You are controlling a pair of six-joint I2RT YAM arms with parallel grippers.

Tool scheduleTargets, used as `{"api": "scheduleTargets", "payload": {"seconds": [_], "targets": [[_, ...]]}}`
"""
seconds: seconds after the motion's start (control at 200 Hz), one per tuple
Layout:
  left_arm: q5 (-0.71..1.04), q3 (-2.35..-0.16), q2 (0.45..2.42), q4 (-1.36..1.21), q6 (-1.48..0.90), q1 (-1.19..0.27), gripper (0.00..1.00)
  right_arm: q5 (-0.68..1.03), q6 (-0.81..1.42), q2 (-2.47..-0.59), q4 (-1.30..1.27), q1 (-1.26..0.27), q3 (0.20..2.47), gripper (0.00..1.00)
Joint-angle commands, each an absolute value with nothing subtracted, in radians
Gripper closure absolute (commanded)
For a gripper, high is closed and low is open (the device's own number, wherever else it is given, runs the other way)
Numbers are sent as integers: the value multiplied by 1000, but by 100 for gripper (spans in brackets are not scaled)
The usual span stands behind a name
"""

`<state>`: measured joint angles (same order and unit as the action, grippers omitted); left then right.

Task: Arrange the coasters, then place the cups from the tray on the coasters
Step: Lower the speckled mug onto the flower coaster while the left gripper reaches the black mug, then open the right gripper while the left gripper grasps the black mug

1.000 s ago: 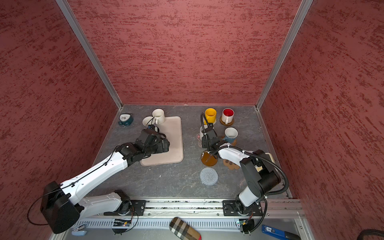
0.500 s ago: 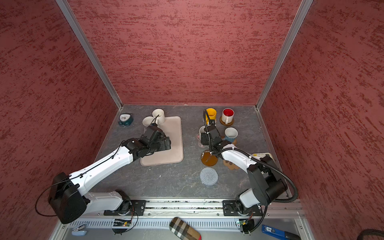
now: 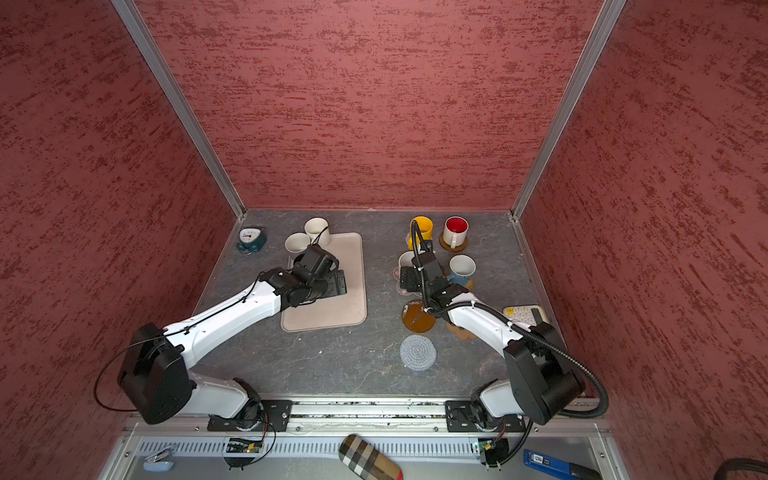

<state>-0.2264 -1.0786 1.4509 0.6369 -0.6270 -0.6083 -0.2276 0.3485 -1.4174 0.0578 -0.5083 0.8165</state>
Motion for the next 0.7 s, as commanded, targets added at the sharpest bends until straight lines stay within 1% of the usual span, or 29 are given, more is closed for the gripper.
{"api": "scheduleTargets", "payload": {"seconds": [0.0, 0.11, 0.261, 0.506, 0.696], "targets": [[-247, -1142, 1515, 655, -667, -585, 6, -205, 360, -1369, 65, -506, 797, 9], [-292, -1234, 1618, 730, -745, -572, 7, -196, 365, -1311, 69, -506, 770, 9], [-346, -1307, 1717, 754, -827, -572, 6, -176, 376, -1226, 77, -506, 730, 8], [-408, -1350, 1782, 744, -915, -548, 10, -119, 391, -1108, 81, -505, 674, 8], [-407, -1359, 1827, 726, -930, -514, 14, -71, 396, -1094, 63, -505, 661, 8]]}}
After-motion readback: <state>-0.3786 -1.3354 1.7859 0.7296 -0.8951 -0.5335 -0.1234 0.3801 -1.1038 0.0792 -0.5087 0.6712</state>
